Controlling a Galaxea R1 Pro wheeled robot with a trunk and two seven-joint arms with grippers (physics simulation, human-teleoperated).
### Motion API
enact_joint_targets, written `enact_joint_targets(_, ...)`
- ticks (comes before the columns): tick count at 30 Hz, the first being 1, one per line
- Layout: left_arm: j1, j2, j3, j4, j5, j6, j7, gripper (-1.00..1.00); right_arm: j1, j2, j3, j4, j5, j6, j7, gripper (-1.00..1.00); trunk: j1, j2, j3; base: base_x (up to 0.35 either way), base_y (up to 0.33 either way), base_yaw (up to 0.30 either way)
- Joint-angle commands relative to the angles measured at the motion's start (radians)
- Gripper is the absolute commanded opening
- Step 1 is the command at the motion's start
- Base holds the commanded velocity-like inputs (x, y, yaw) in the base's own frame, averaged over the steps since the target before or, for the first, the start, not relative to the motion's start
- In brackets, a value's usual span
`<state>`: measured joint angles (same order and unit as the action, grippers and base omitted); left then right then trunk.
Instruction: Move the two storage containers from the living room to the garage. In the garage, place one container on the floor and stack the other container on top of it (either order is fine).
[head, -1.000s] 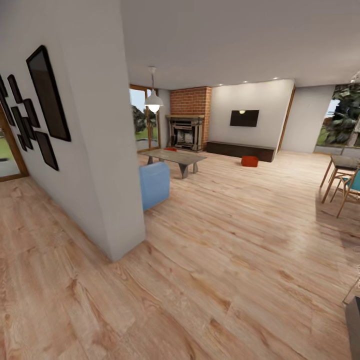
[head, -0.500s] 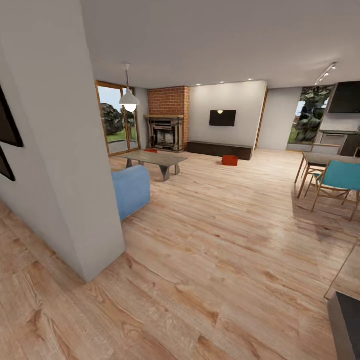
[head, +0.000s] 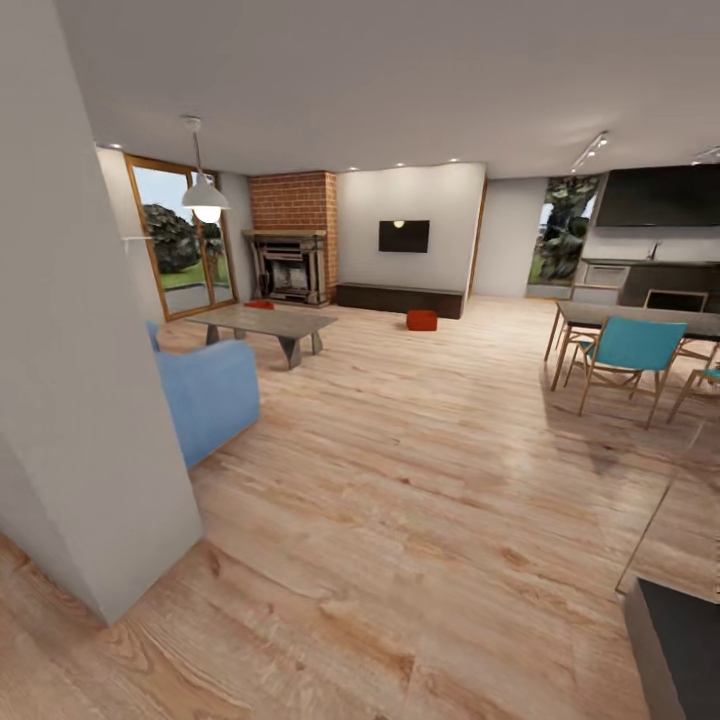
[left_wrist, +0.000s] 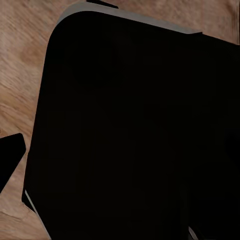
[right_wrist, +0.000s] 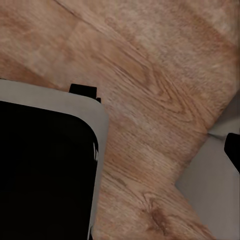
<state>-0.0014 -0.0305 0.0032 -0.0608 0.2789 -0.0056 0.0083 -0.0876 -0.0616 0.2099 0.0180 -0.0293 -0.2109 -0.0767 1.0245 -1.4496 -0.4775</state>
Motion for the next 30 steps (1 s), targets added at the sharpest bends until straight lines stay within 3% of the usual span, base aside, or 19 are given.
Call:
enact_joint_targets(1,0.0,0.0,0.0,0.0,0.005,-0.001,0.001,1.0,-0.001,0.0,0.008,0.002,-0.003,-0.004,-0.003,1.0,0.001,0.0,-0.001,0.322,0.0,-0.244)
enact_joint_targets(9,0.0,0.0,0.0,0.0,0.005,-0.001,0.001,1.0,-0.001,0.0,0.008,0.002,-0.002,-0.003,-0.003,1.0,0.001,0.0,-0.001,0.322,0.0,-0.227)
enact_joint_targets(30,0.0,0.0,0.0,0.001,0.005,-0.001,0.001,1.0,-0.001,-0.001,0.012,0.002,-0.001,-0.003,-0.011,1.0,0.001,0.0,-0.001,0.322,0.0,-0.007)
